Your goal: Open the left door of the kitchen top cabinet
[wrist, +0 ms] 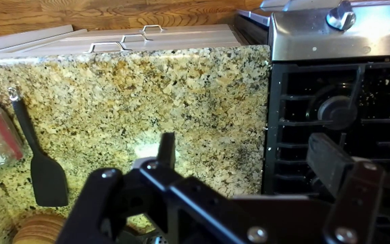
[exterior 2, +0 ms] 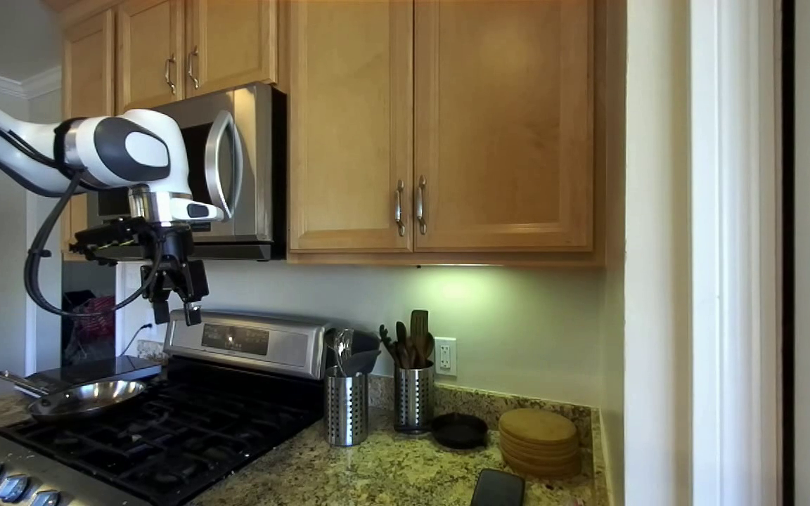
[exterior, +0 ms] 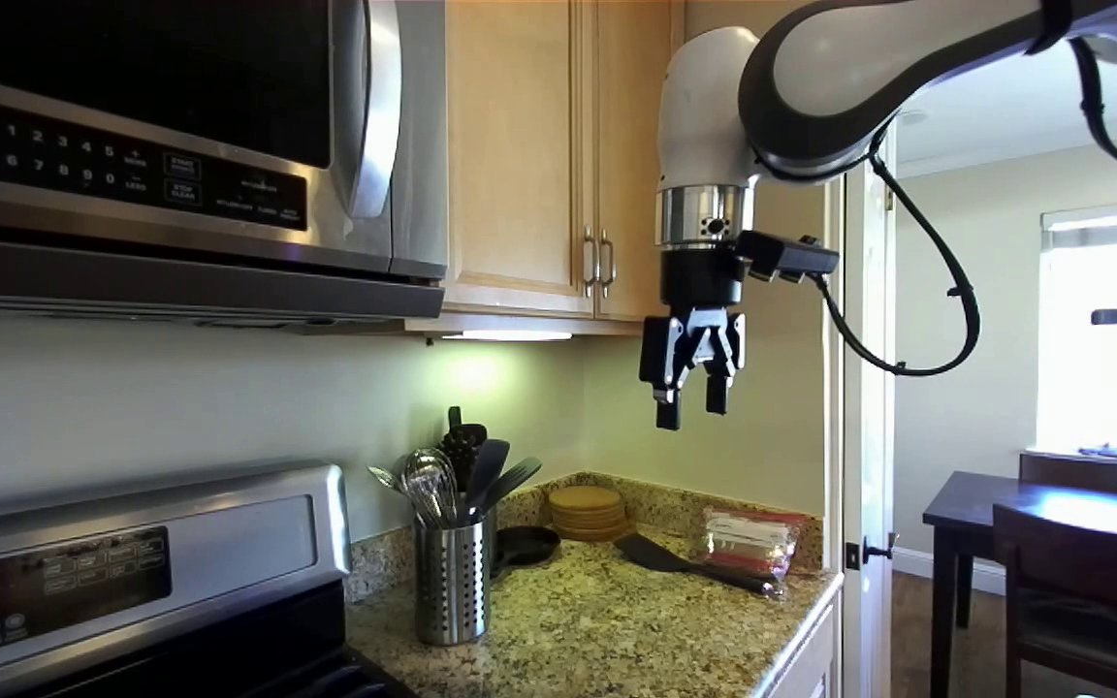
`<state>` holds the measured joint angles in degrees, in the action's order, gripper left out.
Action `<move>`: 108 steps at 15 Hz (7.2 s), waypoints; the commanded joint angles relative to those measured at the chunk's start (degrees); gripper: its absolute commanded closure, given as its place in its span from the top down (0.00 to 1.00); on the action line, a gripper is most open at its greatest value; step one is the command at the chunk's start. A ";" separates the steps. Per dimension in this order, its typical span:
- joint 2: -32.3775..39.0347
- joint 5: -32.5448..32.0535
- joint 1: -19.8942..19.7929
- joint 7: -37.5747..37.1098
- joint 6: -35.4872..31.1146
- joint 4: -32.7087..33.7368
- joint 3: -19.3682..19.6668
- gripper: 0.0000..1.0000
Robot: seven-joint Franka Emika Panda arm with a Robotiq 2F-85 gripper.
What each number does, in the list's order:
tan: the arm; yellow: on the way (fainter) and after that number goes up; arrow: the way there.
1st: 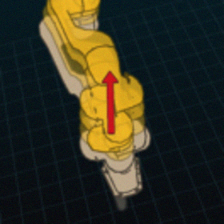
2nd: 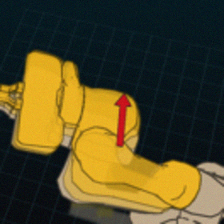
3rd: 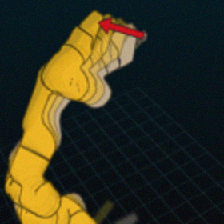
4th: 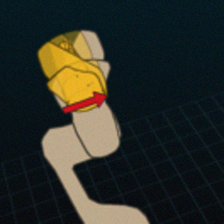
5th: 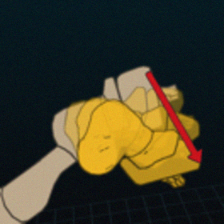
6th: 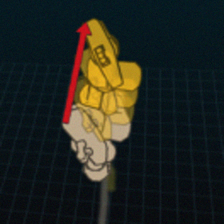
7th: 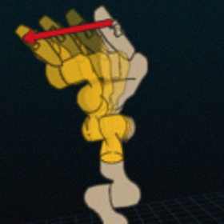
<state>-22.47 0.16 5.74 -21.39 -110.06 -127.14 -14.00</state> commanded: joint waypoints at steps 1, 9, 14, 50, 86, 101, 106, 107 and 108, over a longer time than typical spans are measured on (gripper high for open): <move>3.40 -2.68 -1.69 -5.27 -4.23 1.36 -0.63 1.00; 17.90 -17.38 -6.81 -21.65 -12.27 11.64 2.03 1.00; 22.16 -18.47 -5.72 -24.40 -15.10 17.56 6.79 1.00; 15.12 -12.27 -9.67 3.25 -39.57 20.23 14.29 1.00; 26.46 22.25 -9.27 48.22 -43.88 33.85 18.60 0.57; 22.33 5.75 -9.41 34.64 -46.45 27.70 18.67 0.10; 18.92 -14.94 -8.10 11.57 -45.30 24.56 18.61 0.10; 17.71 -17.54 -8.12 8.46 -44.98 23.55 18.26 0.10; 16.73 -19.07 -8.18 6.51 -44.43 22.62 17.86 0.10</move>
<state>-0.25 -12.37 -2.86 -8.96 -155.41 -98.48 4.34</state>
